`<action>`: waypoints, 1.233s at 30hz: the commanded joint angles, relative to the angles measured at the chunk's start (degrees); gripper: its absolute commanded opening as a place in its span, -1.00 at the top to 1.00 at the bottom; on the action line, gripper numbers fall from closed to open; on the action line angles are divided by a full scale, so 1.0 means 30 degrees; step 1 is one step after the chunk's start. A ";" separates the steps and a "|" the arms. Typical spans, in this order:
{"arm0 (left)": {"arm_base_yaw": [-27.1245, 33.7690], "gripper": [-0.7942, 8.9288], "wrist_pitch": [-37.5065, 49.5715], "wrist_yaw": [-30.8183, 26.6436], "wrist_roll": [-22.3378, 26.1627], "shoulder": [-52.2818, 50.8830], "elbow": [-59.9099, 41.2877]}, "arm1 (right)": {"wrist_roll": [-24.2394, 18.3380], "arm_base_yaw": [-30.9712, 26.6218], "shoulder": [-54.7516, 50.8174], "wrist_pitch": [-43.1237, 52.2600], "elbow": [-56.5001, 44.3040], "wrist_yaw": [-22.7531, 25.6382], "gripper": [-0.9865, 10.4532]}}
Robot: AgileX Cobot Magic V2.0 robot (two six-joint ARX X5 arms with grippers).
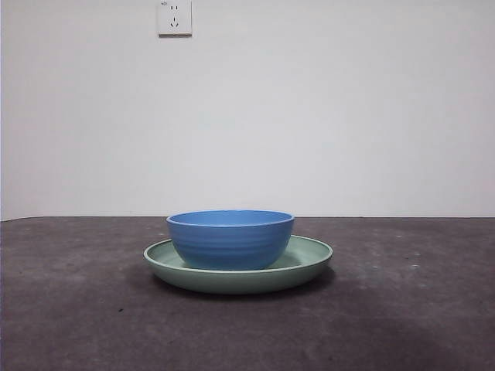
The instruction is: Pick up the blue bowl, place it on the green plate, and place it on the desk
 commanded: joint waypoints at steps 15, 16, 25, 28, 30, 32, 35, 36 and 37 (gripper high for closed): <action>0.0022 0.82 -0.0160 -0.0066 -0.0051 -0.0036 -0.0393 | -0.0066 -0.0780 -0.6419 0.4342 -0.8925 0.3009 0.81; 0.0022 0.82 -0.0160 -0.0066 -0.0051 -0.0036 -0.0393 | -0.0029 -0.0780 -0.6557 0.4342 -0.9158 0.3009 0.81; 0.0022 0.82 -0.0160 -0.0058 -0.0051 -0.0036 -0.0393 | 0.0277 -0.0780 -0.6972 0.3271 -0.9959 0.3082 0.81; 0.0022 0.82 -0.0160 -0.0066 -0.0051 -0.0044 -0.0393 | 0.0335 -0.0780 -0.6972 0.2193 -0.9959 0.3381 0.81; 0.0022 0.82 -0.0160 -0.0066 -0.0051 -0.0036 -0.0393 | 0.0437 -0.0780 -0.6972 0.1880 -0.9959 0.3417 0.81; 0.0022 0.82 -0.0160 -0.0066 -0.0051 -0.0036 -0.0393 | 0.0583 -0.0772 -0.6972 0.1931 -0.9959 0.3359 0.81; 0.0022 0.82 -0.0168 -0.0066 -0.0044 -0.0036 -0.0393 | 0.0568 -0.0772 -0.6972 0.2215 -0.9938 0.3351 0.81; 0.0022 0.82 -0.0160 -0.0058 -0.0051 -0.0036 -0.0393 | 0.0568 -0.0772 -0.6972 0.2222 -0.9930 0.3359 0.81; 0.0022 0.82 -0.0160 -0.0058 -0.0044 -0.0036 -0.0393 | 0.0568 -0.0780 -0.6972 0.2222 -0.9930 0.3366 0.81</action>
